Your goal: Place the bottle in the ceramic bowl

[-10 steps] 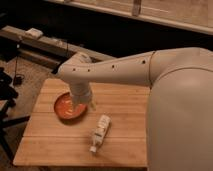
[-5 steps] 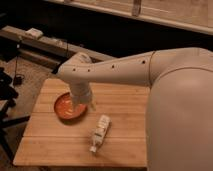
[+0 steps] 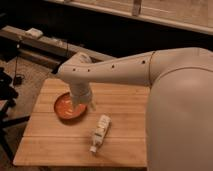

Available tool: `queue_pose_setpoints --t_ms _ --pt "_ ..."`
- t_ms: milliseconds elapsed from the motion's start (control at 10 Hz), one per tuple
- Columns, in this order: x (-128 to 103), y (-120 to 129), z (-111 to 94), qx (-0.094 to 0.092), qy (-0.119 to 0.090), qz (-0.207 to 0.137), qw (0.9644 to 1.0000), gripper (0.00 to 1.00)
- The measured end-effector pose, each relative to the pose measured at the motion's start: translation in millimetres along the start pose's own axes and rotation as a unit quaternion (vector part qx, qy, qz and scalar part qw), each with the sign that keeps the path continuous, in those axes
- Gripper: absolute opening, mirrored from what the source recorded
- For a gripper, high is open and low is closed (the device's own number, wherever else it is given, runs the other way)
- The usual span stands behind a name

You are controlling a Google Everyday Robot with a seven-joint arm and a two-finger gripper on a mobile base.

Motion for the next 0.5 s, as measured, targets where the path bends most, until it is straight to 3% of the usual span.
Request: queue_pose_setpoints --t_ms 500 --pt "7.8 -11.1 -3.1 -0.008 -0.002 0.003 1.0 0.65"
